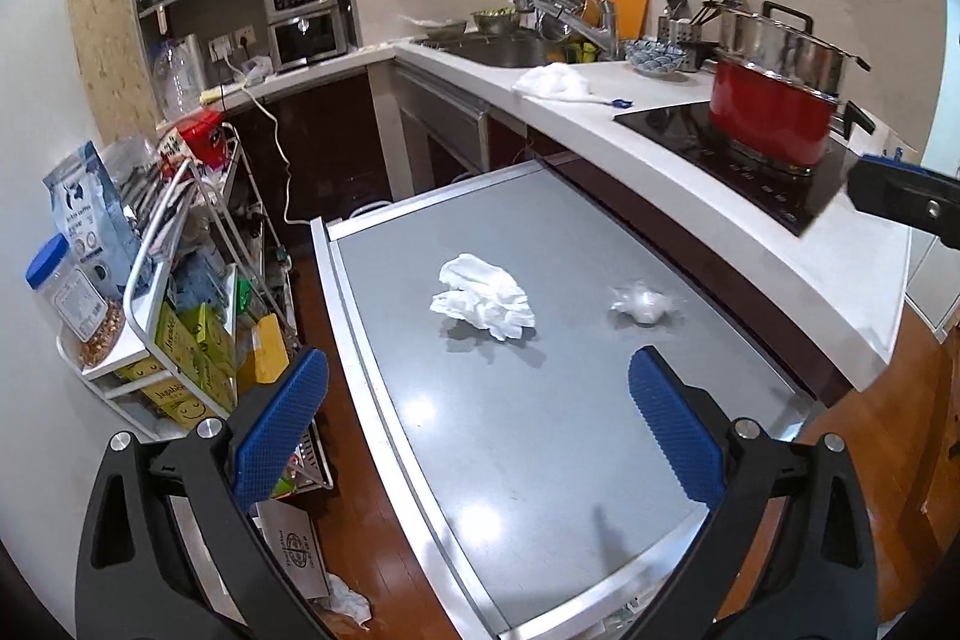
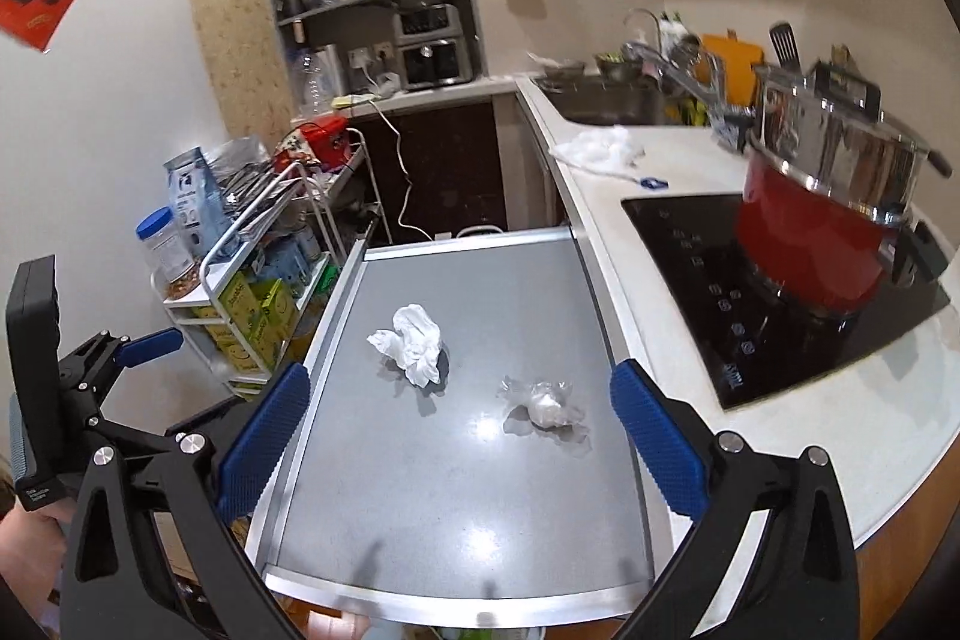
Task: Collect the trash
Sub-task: 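Move both tools back over the table toward the white tissue and plastic wrap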
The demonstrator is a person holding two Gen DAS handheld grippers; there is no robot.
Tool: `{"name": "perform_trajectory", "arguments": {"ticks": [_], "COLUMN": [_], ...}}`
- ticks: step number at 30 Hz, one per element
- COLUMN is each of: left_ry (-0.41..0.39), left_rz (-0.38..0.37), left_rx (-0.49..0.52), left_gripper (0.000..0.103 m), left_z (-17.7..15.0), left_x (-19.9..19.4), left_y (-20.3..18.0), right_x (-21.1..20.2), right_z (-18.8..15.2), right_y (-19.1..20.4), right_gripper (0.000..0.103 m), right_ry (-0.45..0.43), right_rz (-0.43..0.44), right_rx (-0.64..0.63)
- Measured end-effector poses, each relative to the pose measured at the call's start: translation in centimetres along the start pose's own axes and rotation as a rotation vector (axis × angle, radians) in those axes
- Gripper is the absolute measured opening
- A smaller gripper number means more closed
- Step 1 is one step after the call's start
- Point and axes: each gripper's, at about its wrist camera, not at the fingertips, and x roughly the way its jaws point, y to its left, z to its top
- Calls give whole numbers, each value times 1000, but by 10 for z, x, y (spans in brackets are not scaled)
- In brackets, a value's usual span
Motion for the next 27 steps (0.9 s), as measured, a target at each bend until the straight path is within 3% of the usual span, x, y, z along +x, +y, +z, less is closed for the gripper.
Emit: {"name": "perform_trajectory", "arguments": {"ticks": [2, 12, 21, 27], "left_ry": [23, 116, 184, 229], "left_rz": [-23, -108, -92, -90], "left_rx": [-21, -114, -59, -28], "left_gripper": [101, 101, 101, 101], "left_z": [2, 14, 43, 49], "left_x": [11, 82, 167, 211], "left_y": [10, 32, 17, 1], "right_x": [4, 47, 74, 117], "right_z": [-1, -29, -45, -44], "right_y": [-1, 1, -2, -3], "right_gripper": [99, 99, 99, 99], "right_ry": [7, 130, 189, 217], "right_rz": [22, -80, -135, -158], "right_rx": [16, 4, 23, -20]}}
